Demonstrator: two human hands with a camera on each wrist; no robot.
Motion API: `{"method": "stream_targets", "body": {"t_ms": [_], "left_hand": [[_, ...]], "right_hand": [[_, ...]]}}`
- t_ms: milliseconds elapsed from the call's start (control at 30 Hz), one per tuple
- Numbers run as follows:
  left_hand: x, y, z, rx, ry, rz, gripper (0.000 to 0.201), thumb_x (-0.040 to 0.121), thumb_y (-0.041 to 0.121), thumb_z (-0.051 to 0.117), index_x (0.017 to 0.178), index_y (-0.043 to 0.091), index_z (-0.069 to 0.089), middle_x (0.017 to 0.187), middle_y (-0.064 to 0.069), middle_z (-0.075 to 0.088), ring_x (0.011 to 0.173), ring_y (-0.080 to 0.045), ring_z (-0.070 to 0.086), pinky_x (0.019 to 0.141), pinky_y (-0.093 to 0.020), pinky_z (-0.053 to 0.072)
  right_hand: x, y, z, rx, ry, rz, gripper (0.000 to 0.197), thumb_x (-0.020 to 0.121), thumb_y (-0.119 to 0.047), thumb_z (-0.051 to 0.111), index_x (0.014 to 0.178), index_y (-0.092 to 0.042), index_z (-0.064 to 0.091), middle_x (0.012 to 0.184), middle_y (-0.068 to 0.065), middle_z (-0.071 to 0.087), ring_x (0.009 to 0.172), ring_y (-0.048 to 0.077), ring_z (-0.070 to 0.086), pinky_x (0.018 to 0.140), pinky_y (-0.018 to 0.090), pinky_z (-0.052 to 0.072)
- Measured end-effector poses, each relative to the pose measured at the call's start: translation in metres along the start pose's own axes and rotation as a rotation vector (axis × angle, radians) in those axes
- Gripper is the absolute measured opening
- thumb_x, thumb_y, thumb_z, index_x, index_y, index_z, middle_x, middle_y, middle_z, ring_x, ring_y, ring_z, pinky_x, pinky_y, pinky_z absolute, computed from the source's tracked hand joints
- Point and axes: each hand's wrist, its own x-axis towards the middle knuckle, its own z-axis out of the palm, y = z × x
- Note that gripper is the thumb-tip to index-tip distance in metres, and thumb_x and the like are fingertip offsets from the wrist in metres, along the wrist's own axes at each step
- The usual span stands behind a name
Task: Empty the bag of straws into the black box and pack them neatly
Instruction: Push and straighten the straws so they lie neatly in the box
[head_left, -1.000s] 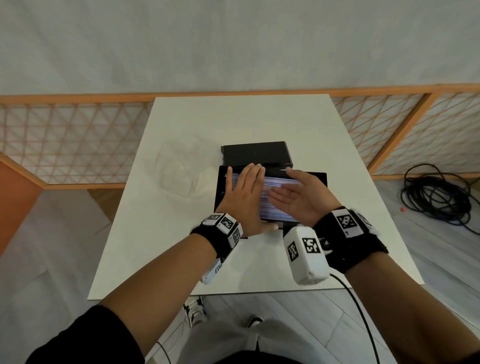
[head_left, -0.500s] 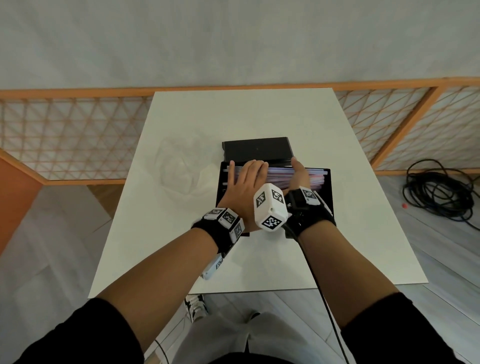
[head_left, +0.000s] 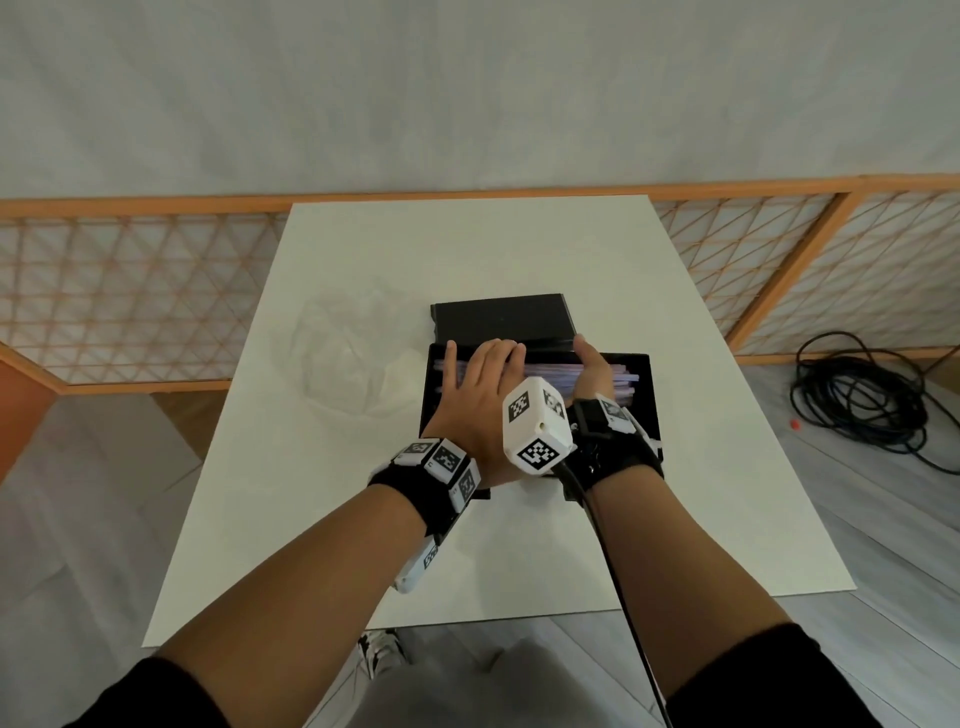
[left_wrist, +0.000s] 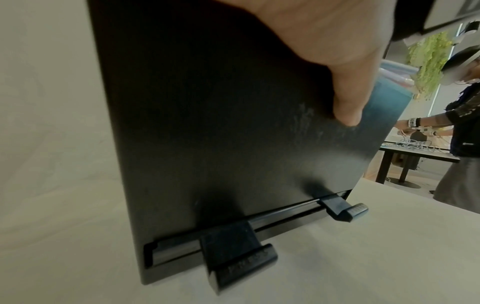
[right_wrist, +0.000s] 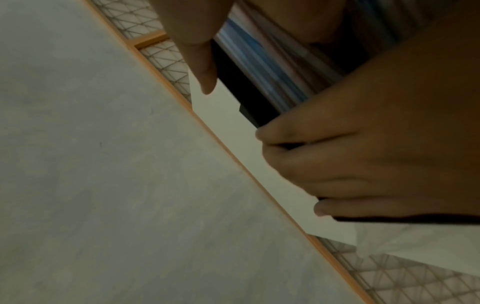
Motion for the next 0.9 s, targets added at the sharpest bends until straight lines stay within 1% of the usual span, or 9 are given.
{"method": "stream_targets", "body": {"t_ms": [67, 133, 200, 267, 367, 500, 600, 733, 900], "left_hand": [[0.002, 0.0, -0.003, -0.011, -0.053, 0.003, 0.103, 0.067, 0.071, 0.02, 0.144, 0.003, 0.03, 0.145, -0.014, 0.039, 0.137, -0.032, 0.035, 0.111, -0.064, 0.019], [0.002, 0.001, -0.008, -0.026, -0.095, -0.017, 0.112, 0.063, 0.076, 0.015, 0.148, 0.004, 0.02, 0.151, -0.013, 0.028, 0.142, -0.03, 0.023, 0.113, -0.062, 0.008], [0.002, 0.003, -0.014, -0.018, -0.109, -0.036, 0.115, 0.06, 0.077, 0.011, 0.149, 0.004, 0.014, 0.154, -0.012, 0.022, 0.144, -0.029, 0.016, 0.114, -0.06, 0.003], [0.004, 0.003, -0.017, 0.009, -0.153, -0.037, 0.11, 0.067, 0.077, 0.017, 0.15, 0.006, 0.005, 0.156, -0.011, 0.013, 0.146, -0.028, 0.009, 0.115, -0.058, -0.001], [0.007, 0.003, -0.021, 0.037, -0.181, -0.048, 0.091, 0.087, 0.062, 0.032, 0.15, 0.007, -0.003, 0.157, -0.01, 0.005, 0.146, -0.026, 0.002, 0.115, -0.057, -0.003], [0.015, 0.001, -0.023, 0.018, -0.222, -0.072, 0.074, 0.096, 0.048, 0.028, 0.15, 0.008, -0.002, 0.157, -0.008, 0.005, 0.146, -0.022, 0.003, 0.116, -0.056, -0.005], [0.016, -0.001, -0.021, 0.0, -0.157, -0.075, 0.084, 0.09, 0.055, 0.046, 0.15, 0.007, 0.011, 0.155, -0.008, 0.017, 0.145, -0.022, 0.014, 0.116, -0.058, 0.003], [0.012, 0.003, -0.026, -0.008, -0.219, -0.052, 0.097, 0.081, 0.055, 0.048, 0.149, 0.004, 0.0, 0.156, -0.009, 0.005, 0.146, -0.024, 0.003, 0.115, -0.058, -0.003], [0.01, 0.003, -0.015, -0.004, -0.177, -0.071, 0.122, 0.065, 0.083, 0.048, 0.149, 0.006, 0.004, 0.154, -0.009, 0.011, 0.144, -0.027, 0.007, 0.115, -0.059, -0.005]], "right_hand": [[-0.003, 0.004, 0.002, -0.053, 0.023, -0.014, 0.062, 0.088, -0.038, 0.058, 0.129, 0.005, 0.041, 0.103, 0.019, 0.056, 0.097, 0.034, 0.058, 0.07, 0.037, 0.042], [-0.005, 0.005, 0.003, -0.132, 0.048, -0.053, 0.055, 0.088, -0.041, 0.057, 0.12, 0.003, 0.047, 0.109, 0.021, 0.058, 0.081, 0.033, 0.057, 0.063, 0.038, 0.042], [-0.007, 0.001, 0.001, -0.167, 0.044, -0.107, 0.053, 0.094, -0.036, 0.049, 0.132, 0.001, 0.042, 0.122, 0.015, 0.056, 0.088, 0.033, 0.057, 0.055, 0.031, 0.046], [-0.01, -0.002, -0.003, -0.174, 0.004, -0.131, 0.055, 0.097, -0.032, 0.044, 0.139, 0.001, 0.033, 0.105, 0.007, 0.058, 0.092, 0.029, 0.055, 0.045, 0.024, 0.046], [-0.019, -0.009, 0.0, -0.221, -0.006, -0.091, 0.061, 0.093, -0.036, 0.052, 0.137, 0.003, 0.035, 0.096, 0.019, 0.058, 0.066, 0.029, 0.051, 0.037, 0.023, 0.045], [-0.015, -0.023, 0.001, -0.137, -0.032, -0.044, 0.041, 0.091, -0.034, 0.055, 0.119, -0.009, 0.037, 0.102, 0.016, 0.059, 0.113, 0.019, 0.057, 0.097, 0.024, 0.046], [-0.024, -0.03, 0.006, 0.024, -0.084, 0.03, 0.037, 0.092, -0.028, 0.055, 0.117, -0.01, 0.034, 0.097, 0.009, 0.053, 0.114, 0.015, 0.055, 0.106, 0.027, 0.039], [-0.014, -0.037, 0.004, -0.4, 0.002, -0.178, 0.057, 0.087, -0.019, 0.06, 0.138, -0.007, 0.038, 0.14, 0.018, 0.042, 0.129, 0.032, 0.043, 0.105, 0.044, 0.037], [-0.001, -0.042, -0.012, -1.182, -0.112, -0.597, 0.027, 0.085, -0.006, 0.062, 0.112, -0.008, 0.061, 0.085, 0.003, 0.063, 0.082, 0.016, 0.061, 0.071, 0.022, 0.047]]}}
